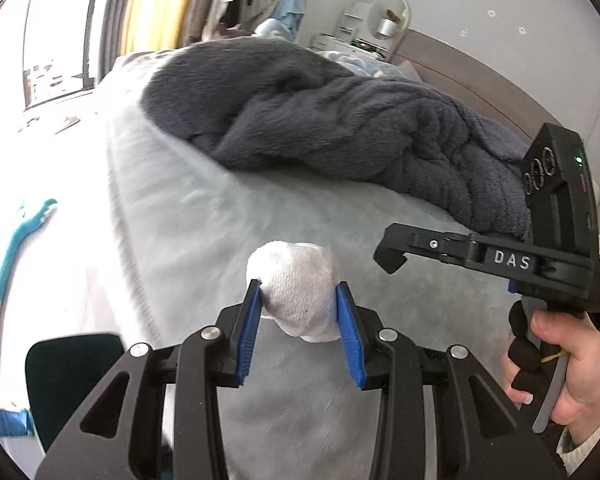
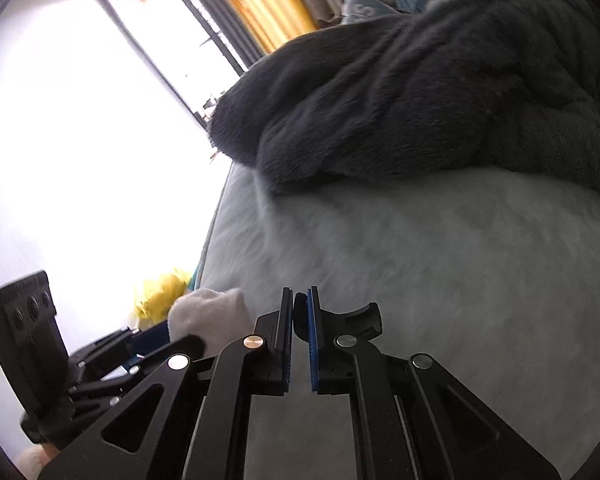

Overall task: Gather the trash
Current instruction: 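Carry the tissue ball in the left tool over the black bin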

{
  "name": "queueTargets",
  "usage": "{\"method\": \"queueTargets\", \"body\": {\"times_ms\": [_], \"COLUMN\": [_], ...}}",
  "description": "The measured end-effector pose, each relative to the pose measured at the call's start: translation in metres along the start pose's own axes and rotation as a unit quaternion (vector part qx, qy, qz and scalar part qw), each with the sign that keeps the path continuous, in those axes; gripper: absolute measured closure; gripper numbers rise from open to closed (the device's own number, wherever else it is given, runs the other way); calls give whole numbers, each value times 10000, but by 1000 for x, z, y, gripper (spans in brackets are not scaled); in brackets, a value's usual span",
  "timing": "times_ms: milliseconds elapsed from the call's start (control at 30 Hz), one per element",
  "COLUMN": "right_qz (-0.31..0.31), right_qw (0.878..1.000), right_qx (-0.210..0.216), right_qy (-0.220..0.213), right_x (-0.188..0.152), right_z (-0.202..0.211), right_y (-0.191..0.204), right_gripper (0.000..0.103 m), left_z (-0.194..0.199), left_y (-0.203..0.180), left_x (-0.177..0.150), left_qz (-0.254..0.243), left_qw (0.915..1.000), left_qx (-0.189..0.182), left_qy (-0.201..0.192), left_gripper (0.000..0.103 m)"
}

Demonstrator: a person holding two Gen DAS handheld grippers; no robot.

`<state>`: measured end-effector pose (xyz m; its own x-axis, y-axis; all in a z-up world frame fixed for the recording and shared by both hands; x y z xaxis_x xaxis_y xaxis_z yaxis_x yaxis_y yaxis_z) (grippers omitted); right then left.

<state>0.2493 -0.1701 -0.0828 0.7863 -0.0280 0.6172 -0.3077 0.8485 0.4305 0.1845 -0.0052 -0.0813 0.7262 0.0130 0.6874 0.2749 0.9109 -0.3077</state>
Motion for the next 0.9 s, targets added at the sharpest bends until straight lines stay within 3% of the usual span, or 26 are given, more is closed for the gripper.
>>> {"method": "queueTargets", "body": {"times_ms": [900], "right_qz": [1174], "right_qw": [9924], "right_qx": [274], "right_qy": [226], "right_x": [-29], "right_z": [-47], "right_y": [148], "right_gripper": [96], "left_z": [74], "left_y": [127], "left_x": [-46], "left_qz": [713], "left_qw": [9933], "left_qx": [905], "left_qy": [-2], "left_gripper": [63]}}
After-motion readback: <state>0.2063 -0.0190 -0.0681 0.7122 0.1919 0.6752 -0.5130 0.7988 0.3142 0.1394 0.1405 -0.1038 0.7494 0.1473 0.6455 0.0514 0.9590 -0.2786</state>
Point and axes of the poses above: each gripper's, at about its wrist camera, not at the fingertips, and z roughly against the way its jaws point, y to its left, x to its top, the point moved 2 cm from there along -z, roughly the way its jaws point, and after that the axes turned 3 degrees about -x, right-handed, at the moved point
